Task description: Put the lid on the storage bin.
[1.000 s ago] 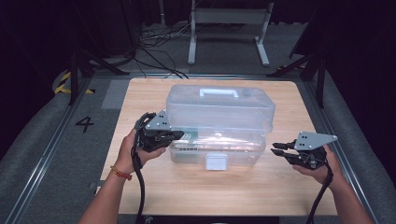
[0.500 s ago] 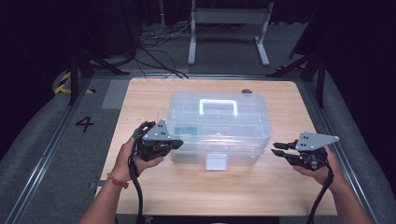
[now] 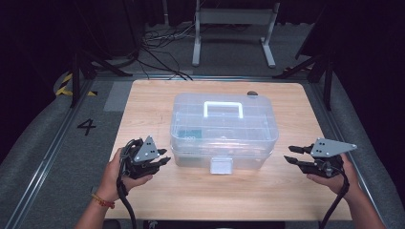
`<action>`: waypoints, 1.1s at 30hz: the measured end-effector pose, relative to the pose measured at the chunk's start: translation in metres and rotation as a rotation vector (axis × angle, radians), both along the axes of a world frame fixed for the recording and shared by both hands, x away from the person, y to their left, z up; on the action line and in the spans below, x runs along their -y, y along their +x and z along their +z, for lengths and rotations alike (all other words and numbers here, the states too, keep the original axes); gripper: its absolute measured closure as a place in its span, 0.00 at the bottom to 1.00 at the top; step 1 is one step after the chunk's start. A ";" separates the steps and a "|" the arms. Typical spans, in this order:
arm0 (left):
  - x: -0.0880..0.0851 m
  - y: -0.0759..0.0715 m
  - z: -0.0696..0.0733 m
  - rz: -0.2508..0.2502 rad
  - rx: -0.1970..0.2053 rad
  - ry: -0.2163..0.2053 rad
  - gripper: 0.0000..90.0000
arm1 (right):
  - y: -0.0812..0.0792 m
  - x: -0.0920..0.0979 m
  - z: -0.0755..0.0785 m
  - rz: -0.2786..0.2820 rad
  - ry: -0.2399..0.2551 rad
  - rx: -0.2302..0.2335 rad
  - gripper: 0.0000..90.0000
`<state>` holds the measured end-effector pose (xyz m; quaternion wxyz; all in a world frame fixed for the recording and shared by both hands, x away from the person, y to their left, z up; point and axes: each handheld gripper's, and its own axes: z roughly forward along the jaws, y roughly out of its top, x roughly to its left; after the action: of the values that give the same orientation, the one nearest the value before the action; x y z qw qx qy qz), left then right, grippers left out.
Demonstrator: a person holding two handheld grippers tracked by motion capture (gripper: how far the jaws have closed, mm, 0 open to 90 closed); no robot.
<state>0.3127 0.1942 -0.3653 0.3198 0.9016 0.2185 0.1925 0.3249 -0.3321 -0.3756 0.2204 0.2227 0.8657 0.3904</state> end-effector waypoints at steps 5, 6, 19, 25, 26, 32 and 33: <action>-0.014 -0.004 -0.014 0.060 -0.001 0.044 0.62 | -0.003 0.014 -0.006 -0.044 0.000 0.003 0.60; -0.014 -0.004 -0.014 0.060 -0.001 0.044 0.58 | -0.004 0.017 -0.008 -0.053 0.001 0.006 0.59; -0.049 -0.007 -0.058 0.162 -0.049 0.045 0.32 | -0.013 0.053 -0.041 -0.185 0.007 -0.027 0.42; -0.059 -0.006 -0.079 0.145 -0.109 0.024 0.29 | -0.018 0.072 -0.070 -0.264 0.024 -0.087 0.38; -0.061 -0.006 -0.084 0.139 -0.122 0.019 0.28 | -0.020 0.075 -0.075 -0.277 0.022 -0.090 0.37; -0.072 -0.010 -0.098 0.146 -0.159 -0.003 0.21 | -0.026 0.090 -0.097 -0.364 0.060 -0.130 0.31; -0.073 -0.010 -0.101 0.152 -0.170 -0.023 0.20 | -0.027 0.092 -0.101 -0.374 0.065 -0.139 0.29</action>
<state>0.3022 0.2676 -0.4666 0.2951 0.8918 0.3147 0.1363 0.2982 -0.4240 -0.4762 0.2214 0.4129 0.8093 0.3542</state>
